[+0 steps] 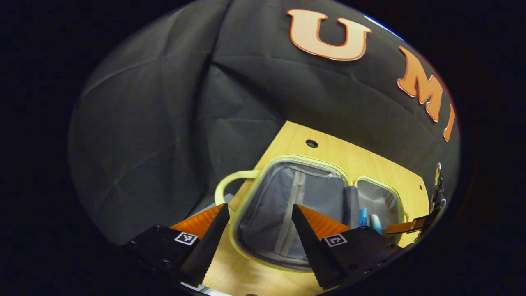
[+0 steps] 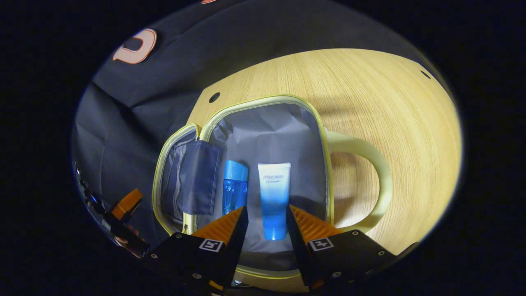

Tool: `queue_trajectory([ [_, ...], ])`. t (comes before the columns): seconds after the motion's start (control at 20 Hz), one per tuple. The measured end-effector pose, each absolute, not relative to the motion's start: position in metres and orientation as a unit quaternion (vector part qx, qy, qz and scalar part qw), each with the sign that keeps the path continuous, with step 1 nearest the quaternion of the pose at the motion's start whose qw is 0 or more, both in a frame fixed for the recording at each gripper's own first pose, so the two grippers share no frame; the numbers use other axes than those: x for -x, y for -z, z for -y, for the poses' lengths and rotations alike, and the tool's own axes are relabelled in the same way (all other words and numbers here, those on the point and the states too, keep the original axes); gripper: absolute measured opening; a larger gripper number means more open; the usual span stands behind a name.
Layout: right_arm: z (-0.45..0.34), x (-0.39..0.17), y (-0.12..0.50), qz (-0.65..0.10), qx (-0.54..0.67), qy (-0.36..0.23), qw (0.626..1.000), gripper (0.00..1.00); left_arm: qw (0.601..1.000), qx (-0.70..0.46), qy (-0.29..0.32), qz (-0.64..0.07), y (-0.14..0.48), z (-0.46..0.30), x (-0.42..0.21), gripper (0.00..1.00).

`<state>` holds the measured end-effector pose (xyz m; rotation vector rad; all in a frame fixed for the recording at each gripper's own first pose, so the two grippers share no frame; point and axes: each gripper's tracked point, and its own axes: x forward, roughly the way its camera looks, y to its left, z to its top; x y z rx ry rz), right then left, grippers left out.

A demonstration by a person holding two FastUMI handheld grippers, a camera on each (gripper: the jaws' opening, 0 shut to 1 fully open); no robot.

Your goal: First open the suitcase, pack the skin care products into it, and then close the suitcase.

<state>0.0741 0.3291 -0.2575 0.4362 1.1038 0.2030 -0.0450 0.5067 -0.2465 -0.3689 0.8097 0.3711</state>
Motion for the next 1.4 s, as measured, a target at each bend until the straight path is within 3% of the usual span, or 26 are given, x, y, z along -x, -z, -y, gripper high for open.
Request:
queue_trajectory([
  [0.05, -0.327, -0.073, 0.256, -0.518, -0.207, -0.093, 0.825, 0.68, 0.885, 0.179, -0.187, -0.387, 0.25, -0.516, 0.045, 0.95],
  [0.15, -0.326, -0.073, 0.247, -0.506, -0.215, -0.094, 0.83, 0.67, 0.882, 0.19, -0.202, -0.38, 0.257, -0.536, 0.043, 0.95],
  [0.25, -0.317, -0.074, 0.24, -0.494, -0.215, -0.086, 0.838, 0.81, 0.876, 0.209, -0.215, -0.378, 0.264, -0.551, 0.044, 0.95],
  [0.45, -0.291, -0.074, 0.214, -0.463, -0.227, -0.063, 0.855, 0.9, 0.862, 0.263, -0.229, -0.367, 0.284, -0.57, 0.039, 0.95],
  [0.75, -0.244, -0.071, 0.178, -0.413, -0.216, -0.034, 0.884, 0.92, 0.807, 0.386, -0.253, -0.367, 0.332, -0.597, 0.033, 0.92],
  [0.8, -0.238, -0.071, 0.174, -0.408, -0.211, -0.03, 0.888, 0.92, 0.802, 0.391, -0.254, -0.374, 0.342, -0.598, 0.03, 0.97],
  [0.95, -0.224, -0.07, 0.163, -0.388, -0.194, -0.026, 0.901, 0.92, 0.79, 0.408, -0.233, -0.393, 0.357, -0.584, 0.02, 0.59],
  [1.05, -0.22, -0.072, 0.154, -0.373, -0.188, -0.027, 0.908, 0.92, 0.78, 0.387, -0.234, -0.434, 0.369, -0.577, 0.028, 0.26],
  [1.1, -0.219, -0.073, 0.149, -0.367, -0.186, -0.03, 0.911, 0.92, 0.779, 0.371, -0.228, -0.451, 0.372, -0.573, 0.03, 0.16],
  [1.15, -0.218, -0.072, 0.147, -0.363, -0.185, -0.029, 0.913, 0.92, 0.788, 0.345, -0.23, -0.454, 0.359, -0.576, 0.034, 0.22],
  [1.2, -0.216, -0.072, 0.145, -0.36, -0.184, -0.031, 0.914, 0.92, 0.796, 0.327, -0.226, -0.456, 0.376, -0.573, 0.017, 0.16],
  [1.3, -0.209, -0.071, 0.142, -0.354, -0.18, -0.03, 0.917, 0.92, 0.822, 0.288, -0.213, -0.442, 0.34, -0.575, 0.02, 0.11],
  [1.4, -0.202, -0.07, 0.139, -0.346, -0.173, -0.029, 0.922, 0.92, 0.854, 0.245, -0.195, -0.415, 0.316, -0.583, 0.011, 0.11],
])
